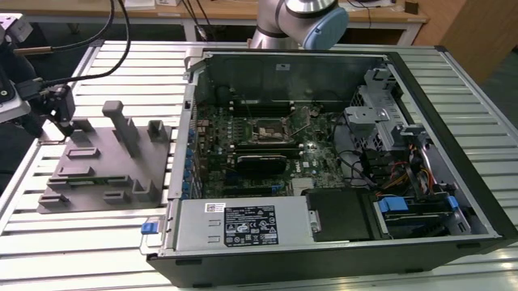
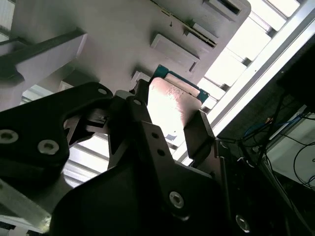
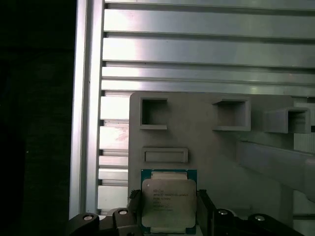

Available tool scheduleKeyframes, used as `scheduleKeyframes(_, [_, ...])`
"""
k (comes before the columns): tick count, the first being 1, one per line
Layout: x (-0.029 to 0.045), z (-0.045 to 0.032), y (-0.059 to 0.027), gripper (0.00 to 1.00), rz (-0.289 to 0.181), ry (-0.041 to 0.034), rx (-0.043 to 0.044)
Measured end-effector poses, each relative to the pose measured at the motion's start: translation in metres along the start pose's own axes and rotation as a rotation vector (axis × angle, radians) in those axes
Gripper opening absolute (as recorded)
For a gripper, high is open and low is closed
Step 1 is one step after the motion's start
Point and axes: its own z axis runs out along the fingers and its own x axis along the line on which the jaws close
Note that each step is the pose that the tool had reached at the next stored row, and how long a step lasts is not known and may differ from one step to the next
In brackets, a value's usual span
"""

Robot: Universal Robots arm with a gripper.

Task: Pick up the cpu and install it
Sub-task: 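Pick up the cpu and move it towards the insertion slot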

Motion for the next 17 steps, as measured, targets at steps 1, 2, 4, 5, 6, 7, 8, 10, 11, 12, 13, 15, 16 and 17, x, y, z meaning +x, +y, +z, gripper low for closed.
scheduleKeyframes(1, [0.0, -0.002, 0.0001, 0.53, 0.0, 0.0, 0.0])
scheduleKeyframes(2, [-0.0001, -0.0042, 0.0002, 0.53, 0.0, 0.0, 0.0])
scheduleKeyframes(4, [-0.0001, -0.009, 0.0004, 0.53, 0.0, -0.0002, -0.0001])
scheduleKeyframes(5, [-0.0001, -0.0113, 0.0005, 0.53, 0.0, 0.0, 0.0])
scheduleKeyframes(6, [-0.0001, -0.0136, 0.0005, 0.53, 0.0, 0.0, 0.0])
scheduleKeyframes(7, [-0.0002, -0.0158, 0.0006, 0.53, 0.0, 0.0, 0.0])
scheduleKeyframes(8, [-0.0002, -0.0179, 0.0007, 0.53, 0.0, 0.0, 0.0])
scheduleKeyframes(10, [-0.0002, -0.0215, 0.0008, 0.53, 0.0, -0.0001, 0.0])
scheduleKeyframes(11, [-0.0002, -0.0229, 0.0008, 0.53, 0.0, 0.0, 0.0])
scheduleKeyframes(12, [-0.0002, -0.0241, 0.0008, 0.53, 0.0, 0.0, 0.0])
scheduleKeyframes(13, [-0.0002, -0.0252, 0.0009, 0.53, 0.0, 0.0, 0.0])
scheduleKeyframes(15, [-0.0002, -0.0272, 0.0009, 0.53, 0.0, 0.0, 0.0])
scheduleKeyframes(16, [-0.0003, -0.0281, 0.0009, 0.53, 0.0, 0.0001, 0.0])
scheduleKeyframes(17, [-0.0003, -0.0286, 0.001, 0.53, 0.0, -0.0001, -0.0001])
